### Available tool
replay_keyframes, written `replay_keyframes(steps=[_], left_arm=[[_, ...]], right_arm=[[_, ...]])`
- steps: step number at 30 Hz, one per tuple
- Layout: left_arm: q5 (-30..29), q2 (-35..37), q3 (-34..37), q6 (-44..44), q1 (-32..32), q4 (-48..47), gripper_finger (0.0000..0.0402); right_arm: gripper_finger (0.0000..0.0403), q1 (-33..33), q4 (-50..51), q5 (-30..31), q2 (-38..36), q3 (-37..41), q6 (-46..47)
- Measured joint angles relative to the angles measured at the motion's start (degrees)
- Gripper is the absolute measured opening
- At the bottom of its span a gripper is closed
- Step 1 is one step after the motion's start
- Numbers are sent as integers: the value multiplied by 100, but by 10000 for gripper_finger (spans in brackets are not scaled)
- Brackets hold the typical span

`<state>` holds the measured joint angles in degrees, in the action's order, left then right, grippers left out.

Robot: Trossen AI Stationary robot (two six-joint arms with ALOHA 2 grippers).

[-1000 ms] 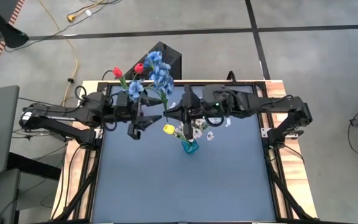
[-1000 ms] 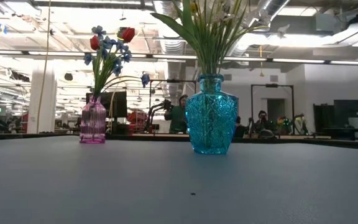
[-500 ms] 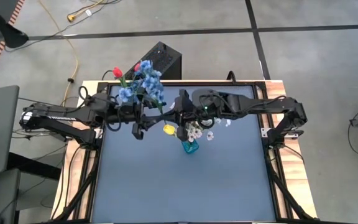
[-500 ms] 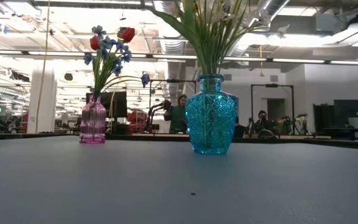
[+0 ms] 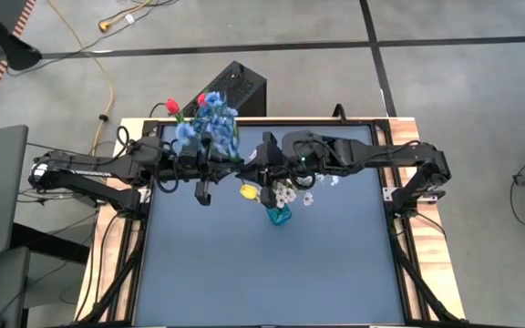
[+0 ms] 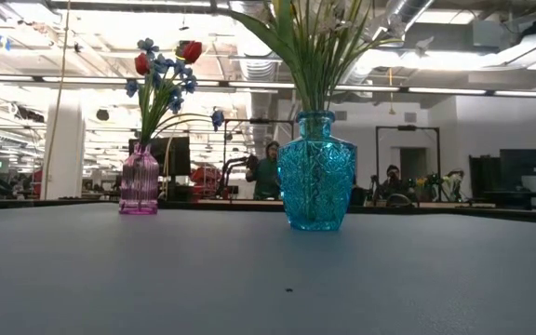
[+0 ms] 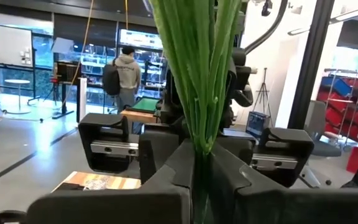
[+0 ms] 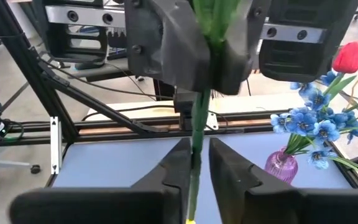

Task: Sort flowers into vase by color
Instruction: Put the blue flower into the violet vase

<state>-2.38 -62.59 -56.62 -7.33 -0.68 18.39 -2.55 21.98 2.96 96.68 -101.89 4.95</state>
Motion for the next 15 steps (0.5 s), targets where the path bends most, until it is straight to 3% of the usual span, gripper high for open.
replay_keyframes(steps=[7,11,15], left_arm=[[-39,171,0,56,1,-305,3],[-622,704,4,218,-9,-1111,2],[-1565,1366,160,260,-20,-1598,1]], right_arm=[[161,2,16,-2,-243,-7,2],[197,-1,253,-7,-568,-7,-22],[216,-4,552,-10,-888,-7,1]])
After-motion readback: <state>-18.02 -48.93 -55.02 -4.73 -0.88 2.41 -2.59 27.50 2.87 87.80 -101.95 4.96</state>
